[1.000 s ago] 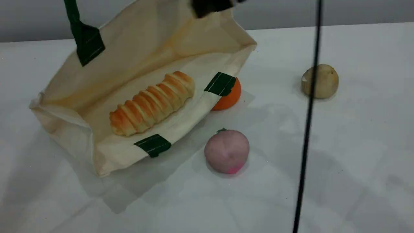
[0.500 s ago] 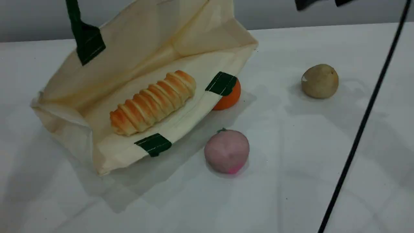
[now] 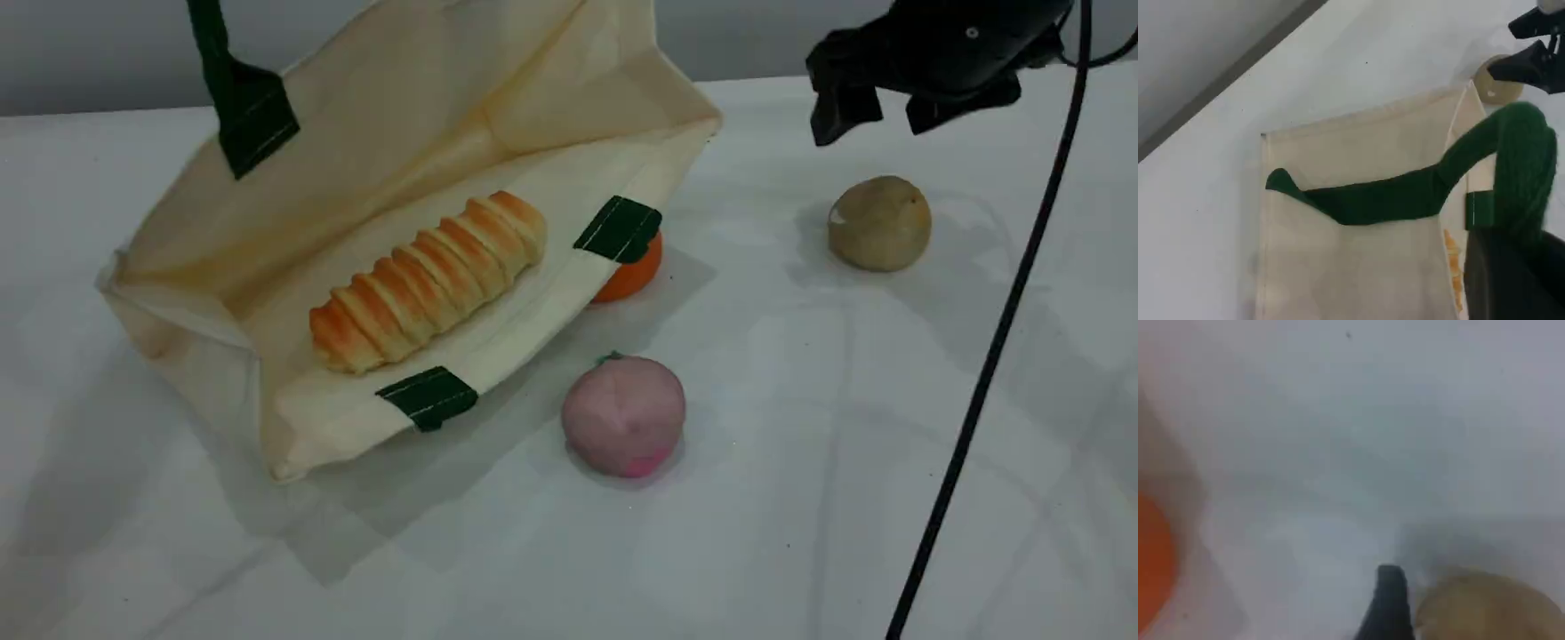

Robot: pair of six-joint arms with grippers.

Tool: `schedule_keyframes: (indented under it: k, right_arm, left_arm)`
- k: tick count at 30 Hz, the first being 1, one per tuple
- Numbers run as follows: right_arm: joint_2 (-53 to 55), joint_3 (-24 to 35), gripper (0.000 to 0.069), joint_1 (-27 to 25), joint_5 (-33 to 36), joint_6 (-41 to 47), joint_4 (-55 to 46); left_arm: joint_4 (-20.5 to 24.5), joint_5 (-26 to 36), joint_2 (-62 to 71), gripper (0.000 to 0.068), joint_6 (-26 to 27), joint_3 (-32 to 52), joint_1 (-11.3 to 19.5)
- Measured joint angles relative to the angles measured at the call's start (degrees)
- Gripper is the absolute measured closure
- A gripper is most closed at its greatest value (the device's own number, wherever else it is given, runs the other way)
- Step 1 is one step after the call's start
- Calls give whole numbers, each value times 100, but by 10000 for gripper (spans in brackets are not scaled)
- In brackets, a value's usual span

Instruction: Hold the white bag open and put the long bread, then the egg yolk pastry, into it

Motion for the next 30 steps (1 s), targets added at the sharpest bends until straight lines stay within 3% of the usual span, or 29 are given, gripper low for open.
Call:
schedule_keyframes:
  k: [8, 19, 30]
  right_arm:
    - [371, -191, 127, -288, 331, 0, -18]
    - [371, -191, 127, -284, 786, 46, 18]
    - [371, -191, 137, -279, 738, 102, 171]
  left_arm:
    - [0, 0, 0, 598, 12, 0, 0]
    - [5, 0, 0, 598, 12, 0, 0]
    - [18, 0, 0, 598, 12, 0, 0]
